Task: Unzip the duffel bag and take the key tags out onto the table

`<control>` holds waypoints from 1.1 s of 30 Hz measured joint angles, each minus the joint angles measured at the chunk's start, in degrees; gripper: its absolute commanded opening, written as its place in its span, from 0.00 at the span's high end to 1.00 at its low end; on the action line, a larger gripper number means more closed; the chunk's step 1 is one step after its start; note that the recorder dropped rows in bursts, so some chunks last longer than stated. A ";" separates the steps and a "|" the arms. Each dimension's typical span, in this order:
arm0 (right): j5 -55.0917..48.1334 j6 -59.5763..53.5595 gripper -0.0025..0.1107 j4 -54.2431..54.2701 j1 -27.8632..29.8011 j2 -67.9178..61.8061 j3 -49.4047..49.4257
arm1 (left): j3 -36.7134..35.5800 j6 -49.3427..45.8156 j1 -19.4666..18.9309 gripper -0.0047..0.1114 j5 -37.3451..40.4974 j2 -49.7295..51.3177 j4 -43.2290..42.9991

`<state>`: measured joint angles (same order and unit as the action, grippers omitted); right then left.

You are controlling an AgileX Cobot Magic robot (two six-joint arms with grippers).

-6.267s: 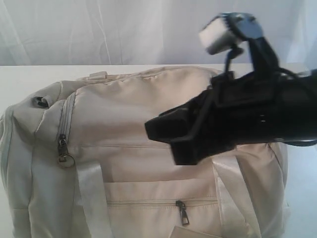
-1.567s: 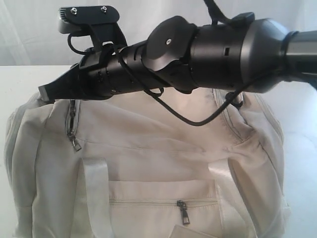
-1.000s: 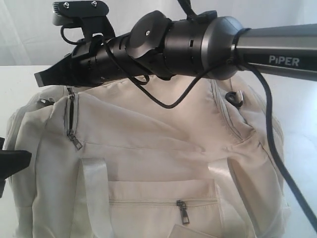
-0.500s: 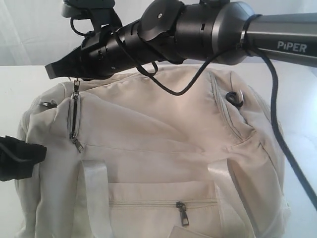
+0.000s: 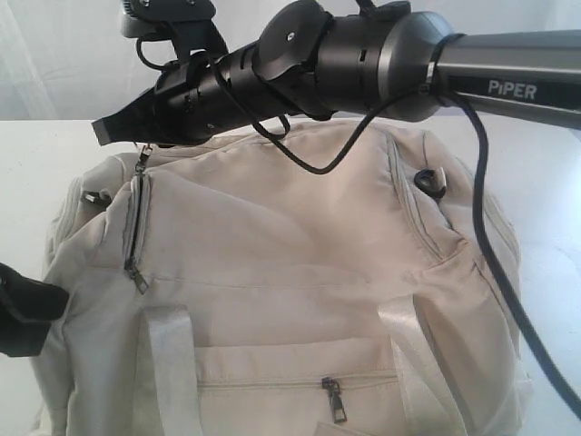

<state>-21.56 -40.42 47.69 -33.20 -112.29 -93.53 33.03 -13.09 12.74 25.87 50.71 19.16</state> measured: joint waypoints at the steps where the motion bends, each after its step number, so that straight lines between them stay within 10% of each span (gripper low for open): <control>1: 0.00 0.00 0.98 0.00 0.00 -0.24 -0.56 | 0.26 0.50 0.00 0.96 0.72 0.00 -0.92; 33: -1.78 2.34 0.98 -1.12 7.87 -8.50 -7.93 | 0.72 13.09 0.00 0.96 5.58 0.04 -14.51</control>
<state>-23.34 -38.08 46.57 -25.32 -120.79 -101.46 33.75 0.00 12.74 31.45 50.75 4.64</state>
